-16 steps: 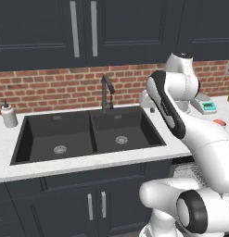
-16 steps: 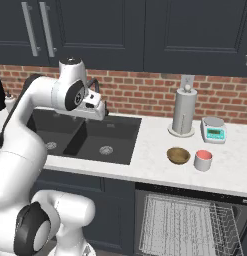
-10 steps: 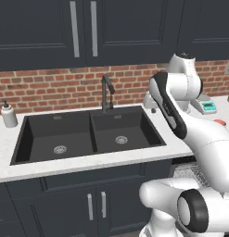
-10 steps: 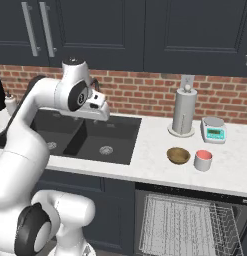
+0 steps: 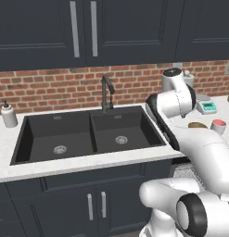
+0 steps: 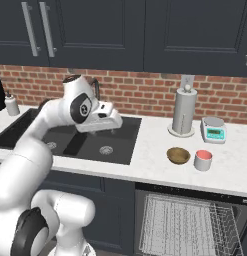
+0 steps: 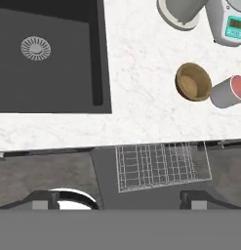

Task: Pick up the cup and bowl from the counter, place them in the dishwasher, and close the dishwasher door.

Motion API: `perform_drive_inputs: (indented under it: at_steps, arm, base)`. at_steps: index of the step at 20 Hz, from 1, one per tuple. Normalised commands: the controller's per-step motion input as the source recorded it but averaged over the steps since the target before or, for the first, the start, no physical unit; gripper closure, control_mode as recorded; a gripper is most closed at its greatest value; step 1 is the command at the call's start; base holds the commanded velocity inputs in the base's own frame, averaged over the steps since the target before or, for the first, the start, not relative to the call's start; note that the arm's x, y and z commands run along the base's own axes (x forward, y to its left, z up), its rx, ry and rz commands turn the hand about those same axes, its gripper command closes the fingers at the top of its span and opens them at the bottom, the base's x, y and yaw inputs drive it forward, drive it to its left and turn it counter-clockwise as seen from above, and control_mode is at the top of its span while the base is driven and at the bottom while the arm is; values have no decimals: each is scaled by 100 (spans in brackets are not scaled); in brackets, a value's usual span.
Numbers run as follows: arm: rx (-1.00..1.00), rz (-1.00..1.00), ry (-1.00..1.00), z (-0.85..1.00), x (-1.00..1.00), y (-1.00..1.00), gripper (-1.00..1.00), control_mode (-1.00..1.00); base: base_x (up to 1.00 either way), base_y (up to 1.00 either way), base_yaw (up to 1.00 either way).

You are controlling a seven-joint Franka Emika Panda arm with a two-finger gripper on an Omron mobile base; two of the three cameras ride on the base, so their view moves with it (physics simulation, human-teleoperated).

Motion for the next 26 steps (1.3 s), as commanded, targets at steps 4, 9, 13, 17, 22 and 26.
perform_drive_inputs:
  at_steps: [4,9,13,17,22,26]
  arm:
    - [-17,-16,3,-8,82,-68,-100,-100]
    - [2,-16,3,1,70,-74,-100,-100]
    - [7,-10,0,0,11,-41,-100,-100]
    - [2,-1,4,-1,0,-16,-100,-100]
    - [0,0,0,-12,0,-15,-100,-100]
    - [0,0,0,-36,0,-14,-100,-100]
  base:
    - [0,0,0]
    - [0,0,0]
    - [0,0,0]
    - [0,0,0]
    - [0,0,0]
    - [0,0,0]
